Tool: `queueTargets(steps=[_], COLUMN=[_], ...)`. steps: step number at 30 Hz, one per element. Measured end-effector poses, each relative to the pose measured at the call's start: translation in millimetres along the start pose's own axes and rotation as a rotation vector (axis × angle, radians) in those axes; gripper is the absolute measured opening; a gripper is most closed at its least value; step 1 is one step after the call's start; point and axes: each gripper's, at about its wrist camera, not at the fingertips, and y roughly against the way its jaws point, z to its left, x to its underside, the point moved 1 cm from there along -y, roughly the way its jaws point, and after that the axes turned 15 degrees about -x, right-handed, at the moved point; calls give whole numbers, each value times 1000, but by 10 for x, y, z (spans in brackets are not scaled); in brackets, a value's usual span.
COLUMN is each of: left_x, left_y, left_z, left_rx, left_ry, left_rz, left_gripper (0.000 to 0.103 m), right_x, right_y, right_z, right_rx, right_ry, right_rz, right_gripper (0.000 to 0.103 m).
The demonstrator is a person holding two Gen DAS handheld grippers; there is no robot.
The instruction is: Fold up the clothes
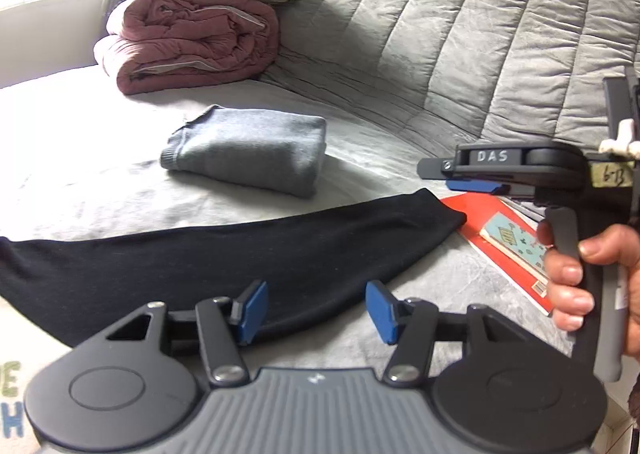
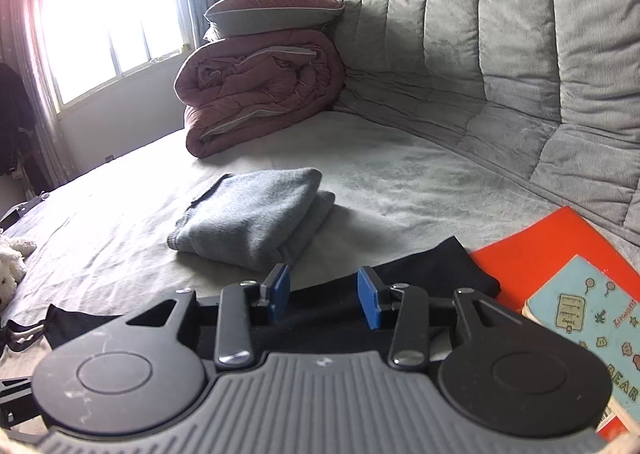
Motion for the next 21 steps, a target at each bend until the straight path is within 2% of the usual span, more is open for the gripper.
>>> queueTargets(steps=[7, 11, 16, 21], left_x=[-113, -113, -57, 42], left_y=[522, 817, 1190, 1522], left_z=[465, 777, 1339, 1913], left_rx=[-86, -168, -239, -345], left_ry=[88, 112, 187, 218], left_rz=[-26, -33, -30, -46], left_gripper=[63, 65, 70, 73], right_x=[-250, -304, -282, -172], right_y=[373, 477, 479, 352], right_z=[691, 1128, 1731, 2332], right_rx=[-66, -96, -147, -211], right_ry=[39, 54, 66, 91], right_rz=[-54, -57, -30, 4], right_gripper=[43, 44, 44, 45])
